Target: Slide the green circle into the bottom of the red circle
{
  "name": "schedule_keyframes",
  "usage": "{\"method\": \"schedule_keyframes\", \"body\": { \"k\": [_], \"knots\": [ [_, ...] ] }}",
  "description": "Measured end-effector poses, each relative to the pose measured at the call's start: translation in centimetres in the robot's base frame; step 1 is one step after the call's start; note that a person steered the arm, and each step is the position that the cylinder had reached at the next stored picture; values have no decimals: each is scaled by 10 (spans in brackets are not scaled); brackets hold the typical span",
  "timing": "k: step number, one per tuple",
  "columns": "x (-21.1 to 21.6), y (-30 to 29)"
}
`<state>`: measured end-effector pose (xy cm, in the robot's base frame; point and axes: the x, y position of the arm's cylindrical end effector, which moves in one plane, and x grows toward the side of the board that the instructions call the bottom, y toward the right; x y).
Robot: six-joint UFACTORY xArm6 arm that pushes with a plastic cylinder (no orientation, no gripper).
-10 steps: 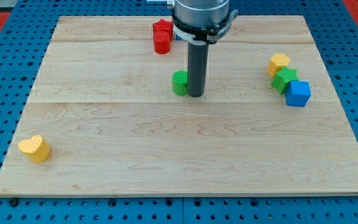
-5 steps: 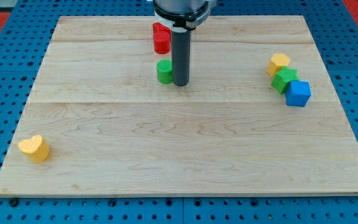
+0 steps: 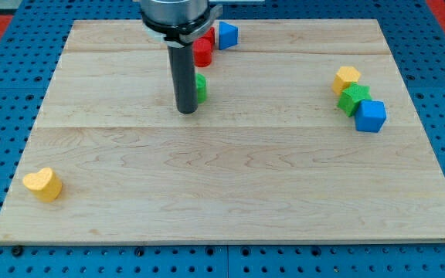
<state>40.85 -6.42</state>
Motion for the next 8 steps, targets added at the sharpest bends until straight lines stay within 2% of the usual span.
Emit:
{"method": "schedule_keyframes", "body": {
  "k": [2,4,5,6,7,8],
  "knots": [
    [0,-7],
    [0,10],
    [-8,10],
    [-47,13],
    [-65,13],
    [-62,13]
  ]
}}
